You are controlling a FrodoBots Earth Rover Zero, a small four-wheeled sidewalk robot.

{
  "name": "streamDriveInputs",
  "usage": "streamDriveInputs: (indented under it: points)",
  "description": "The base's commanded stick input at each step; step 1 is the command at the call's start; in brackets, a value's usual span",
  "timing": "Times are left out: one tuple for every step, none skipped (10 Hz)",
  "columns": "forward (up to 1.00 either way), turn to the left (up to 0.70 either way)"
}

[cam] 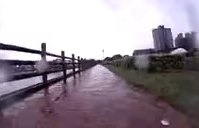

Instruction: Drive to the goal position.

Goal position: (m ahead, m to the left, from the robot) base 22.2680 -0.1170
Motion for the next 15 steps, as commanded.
streamDriveInputs:
  points:
    - [1.00,0.00]
    - [1.00,0.00]
    - [1.00,0.00]
    - [1.00,0.00]
    - [1.00,0.00]
    - [1.00,0.00]
    - [1.00,0.00]
    - [1.00,0.00]
    - [1.00,0.00]
    - [1.00,0.00]
    - [1.00,0.00]
    - [1.00,0.00]
    - [1.00,0.00]
    - [1.00,0.00]
    - [1.00,0.00]
